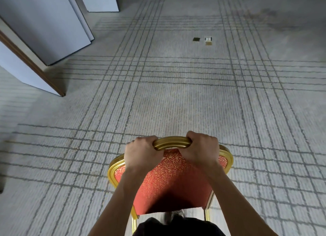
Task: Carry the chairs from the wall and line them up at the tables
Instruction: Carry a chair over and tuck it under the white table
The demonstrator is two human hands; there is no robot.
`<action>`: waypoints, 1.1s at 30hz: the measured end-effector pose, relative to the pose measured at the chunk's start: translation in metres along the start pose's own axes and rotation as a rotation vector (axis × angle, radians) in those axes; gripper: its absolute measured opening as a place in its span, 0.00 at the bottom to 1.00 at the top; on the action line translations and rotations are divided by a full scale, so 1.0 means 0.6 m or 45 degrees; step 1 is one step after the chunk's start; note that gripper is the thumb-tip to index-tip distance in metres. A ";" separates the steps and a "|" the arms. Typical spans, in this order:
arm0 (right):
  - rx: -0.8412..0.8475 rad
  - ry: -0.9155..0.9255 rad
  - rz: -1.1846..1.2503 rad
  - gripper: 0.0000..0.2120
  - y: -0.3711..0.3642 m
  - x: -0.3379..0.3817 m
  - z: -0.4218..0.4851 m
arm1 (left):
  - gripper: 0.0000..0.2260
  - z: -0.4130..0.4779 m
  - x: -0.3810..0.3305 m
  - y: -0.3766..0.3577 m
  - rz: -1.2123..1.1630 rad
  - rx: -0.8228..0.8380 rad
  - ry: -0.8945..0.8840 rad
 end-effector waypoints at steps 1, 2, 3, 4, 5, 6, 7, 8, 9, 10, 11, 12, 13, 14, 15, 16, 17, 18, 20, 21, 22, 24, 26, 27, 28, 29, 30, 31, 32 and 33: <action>-0.023 -0.002 -0.013 0.14 0.007 -0.016 0.016 | 0.09 0.018 -0.020 0.002 -0.006 -0.020 -0.020; -0.050 -0.007 -0.023 0.14 0.014 -0.032 0.032 | 0.10 0.034 -0.039 0.003 -0.005 -0.032 -0.036; -0.080 -0.003 -0.026 0.15 0.021 -0.041 0.044 | 0.10 0.046 -0.053 0.006 0.000 -0.048 -0.054; -0.112 -0.006 -0.021 0.15 0.027 -0.057 0.061 | 0.09 0.065 -0.075 0.007 -0.003 -0.053 -0.074; -0.145 0.000 -0.015 0.15 0.033 -0.071 0.075 | 0.09 0.082 -0.093 0.008 -0.012 -0.059 -0.096; -0.171 0.009 -0.017 0.15 0.037 -0.087 0.094 | 0.09 0.102 -0.114 0.009 -0.028 -0.062 -0.117; -0.189 0.013 -0.025 0.14 0.039 -0.103 0.112 | 0.08 0.123 -0.132 0.010 -0.060 -0.065 -0.135; -0.205 0.008 -0.030 0.13 0.041 -0.121 0.131 | 0.08 0.145 -0.147 0.010 -0.106 -0.064 -0.142; -0.221 0.002 -0.037 0.13 0.042 -0.141 0.154 | 0.08 0.171 -0.168 0.012 -0.158 -0.079 -0.169; -0.235 -0.009 -0.037 0.13 0.043 -0.161 0.175 | 0.09 0.196 -0.187 0.013 -0.198 -0.085 -0.191; -0.269 -0.024 -0.051 0.13 0.045 -0.180 0.194 | 0.08 0.221 -0.207 0.013 -0.222 -0.107 -0.227; -0.300 -0.038 -0.081 0.14 0.045 -0.204 0.222 | 0.08 0.257 -0.235 0.012 -0.230 -0.131 -0.272; -0.317 -0.062 -0.097 0.14 0.046 -0.226 0.250 | 0.08 0.292 -0.260 0.010 -0.224 -0.139 -0.313; -0.320 -0.079 -0.105 0.14 0.047 -0.241 0.271 | 0.08 0.315 -0.279 0.009 -0.219 -0.131 -0.344; -0.318 -0.103 -0.132 0.13 0.046 -0.266 0.310 | 0.07 0.359 -0.310 0.008 -0.219 -0.132 -0.379; -0.319 -0.124 -0.141 0.13 0.047 -0.280 0.335 | 0.06 0.387 -0.327 0.007 -0.220 -0.130 -0.400; -0.327 -0.140 -0.164 0.13 0.050 -0.300 0.371 | 0.06 0.428 -0.354 0.009 -0.216 -0.136 -0.443; -0.326 -0.170 -0.173 0.13 0.052 -0.321 0.405 | 0.06 0.470 -0.380 0.007 -0.217 -0.109 -0.476; -0.358 -0.192 -0.221 0.13 0.060 -0.355 0.463 | 0.07 0.538 -0.431 0.014 -0.234 -0.087 -0.527; -0.358 -0.206 -0.248 0.13 0.066 -0.369 0.488 | 0.08 0.564 -0.453 0.020 -0.248 -0.090 -0.556; -0.347 -0.236 -0.255 0.13 0.071 -0.386 0.513 | 0.07 0.590 -0.477 0.024 -0.261 -0.074 -0.581; -0.384 -0.276 -0.290 0.13 0.084 -0.417 0.554 | 0.07 0.638 -0.522 0.030 -0.283 -0.058 -0.641; -0.433 -0.277 -0.327 0.12 0.098 -0.438 0.582 | 0.06 0.663 -0.557 0.043 -0.319 -0.059 -0.681; -0.470 -0.291 -0.357 0.12 0.108 -0.470 0.617 | 0.05 0.700 -0.598 0.050 -0.341 -0.087 -0.714; -0.481 -0.305 -0.333 0.12 0.112 -0.485 0.638 | 0.05 0.719 -0.617 0.053 -0.366 -0.096 -0.741; -0.509 -0.296 -0.347 0.12 0.118 -0.495 0.657 | 0.05 0.736 -0.635 0.059 -0.379 -0.129 -0.770; -0.513 -0.315 -0.351 0.12 0.118 -0.517 0.683 | 0.05 0.766 -0.661 0.059 -0.374 -0.129 -0.790; -0.528 -0.322 -0.369 0.12 0.116 -0.539 0.705 | 0.05 0.792 -0.684 0.056 -0.381 -0.142 -0.812; -0.529 -0.335 -0.389 0.13 0.114 -0.564 0.730 | 0.06 0.819 -0.710 0.052 -0.388 -0.139 -0.823; -0.522 -0.342 -0.399 0.13 0.113 -0.589 0.753 | 0.06 0.845 -0.737 0.046 -0.380 -0.135 -0.833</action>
Point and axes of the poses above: each hand's wrist, its own z-axis towards the middle knuckle, its own y-axis out of the back of the hand, x = y × z, the point moved 9 cm from there along z, towards the middle knuckle, and after that the axes turned 9 degrees about y, right-handed, at the moved point
